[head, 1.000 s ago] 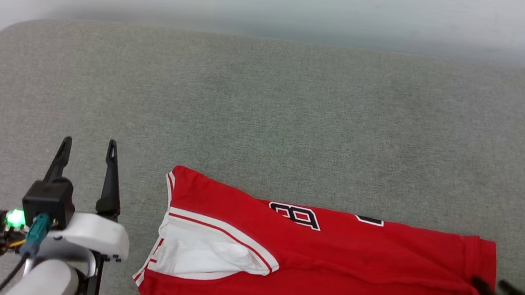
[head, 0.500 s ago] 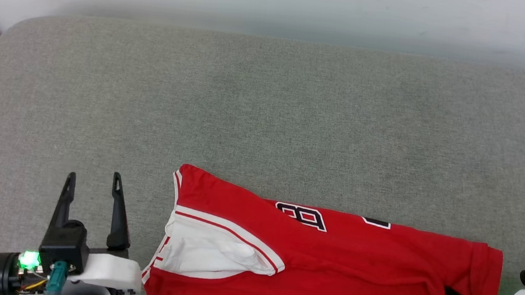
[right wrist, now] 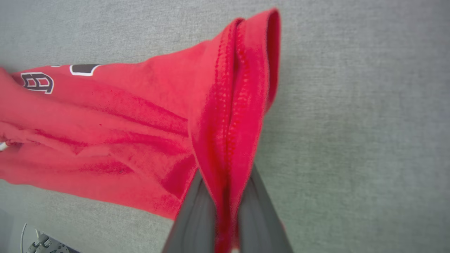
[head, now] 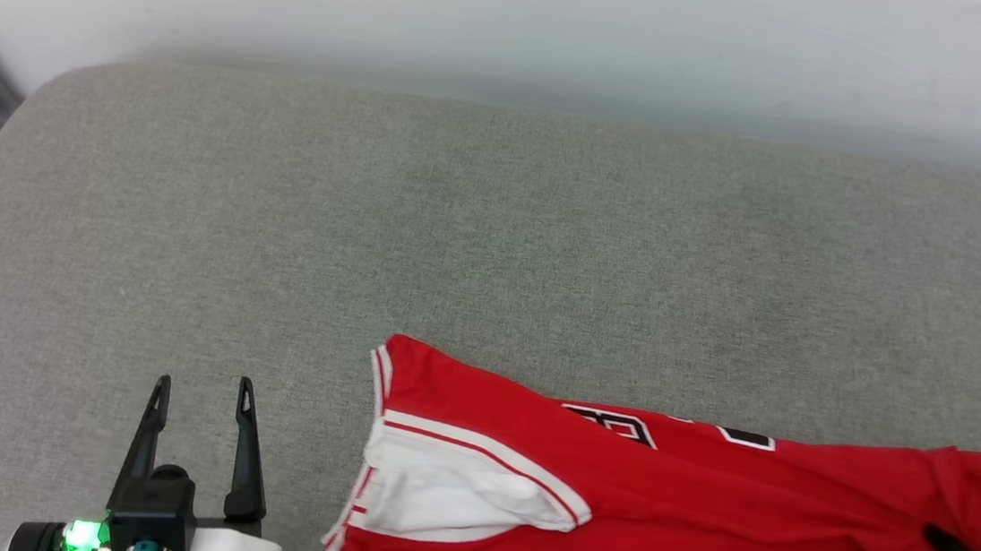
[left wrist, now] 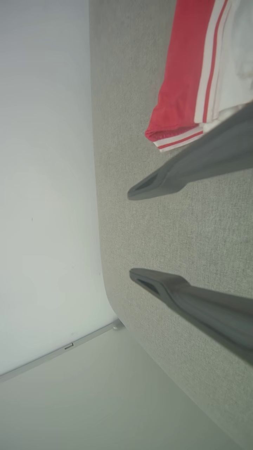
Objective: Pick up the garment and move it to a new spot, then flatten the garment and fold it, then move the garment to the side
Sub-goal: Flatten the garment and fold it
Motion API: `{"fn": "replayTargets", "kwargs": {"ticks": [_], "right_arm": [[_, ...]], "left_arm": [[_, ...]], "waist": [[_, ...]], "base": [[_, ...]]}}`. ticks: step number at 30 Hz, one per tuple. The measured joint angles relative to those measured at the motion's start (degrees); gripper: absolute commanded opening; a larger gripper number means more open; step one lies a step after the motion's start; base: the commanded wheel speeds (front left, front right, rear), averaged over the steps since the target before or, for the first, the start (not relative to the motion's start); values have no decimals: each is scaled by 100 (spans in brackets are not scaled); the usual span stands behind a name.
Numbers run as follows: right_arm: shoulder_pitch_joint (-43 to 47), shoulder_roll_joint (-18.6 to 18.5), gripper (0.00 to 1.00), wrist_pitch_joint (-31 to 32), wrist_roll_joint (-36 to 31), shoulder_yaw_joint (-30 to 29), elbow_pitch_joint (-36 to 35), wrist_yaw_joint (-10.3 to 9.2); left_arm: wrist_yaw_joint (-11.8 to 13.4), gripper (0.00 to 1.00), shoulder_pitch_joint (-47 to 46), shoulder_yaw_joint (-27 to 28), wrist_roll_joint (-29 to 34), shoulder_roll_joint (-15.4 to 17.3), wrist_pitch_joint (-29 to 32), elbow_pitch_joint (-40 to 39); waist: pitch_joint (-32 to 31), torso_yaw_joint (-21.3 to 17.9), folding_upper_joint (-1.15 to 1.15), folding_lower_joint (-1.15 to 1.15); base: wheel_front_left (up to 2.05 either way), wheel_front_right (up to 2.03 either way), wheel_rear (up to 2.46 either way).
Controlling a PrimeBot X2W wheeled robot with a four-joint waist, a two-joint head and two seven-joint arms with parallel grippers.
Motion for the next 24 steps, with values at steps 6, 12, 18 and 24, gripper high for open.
{"fn": "replayTargets", "kwargs": {"ticks": [6,12,18,24], "right_arm": [[34,-441,0,248,-192,-370,287,-1],[135,-539,0,799,-142,-547,169,-3],[420,-602,0,1445,196,-456,-1248,-4],[397,-514,0,1800,69,-208,-2628,-3]], "left_arm": [[-105,100,205,64,275,-87,0,-31],[-199,100,328,112,394,-151,0,-33],[-282,100,408,136,464,-156,0,-66],[-359,100,429,149,470,-196,0,-86]], "waist": [[-142,-47,0,0],[-221,-53,0,0],[-279,-49,0,0],[-216,-45,0,0]], "base": [[0,0,0],[0,0,0],[0,0,0],[0,0,0]]}}
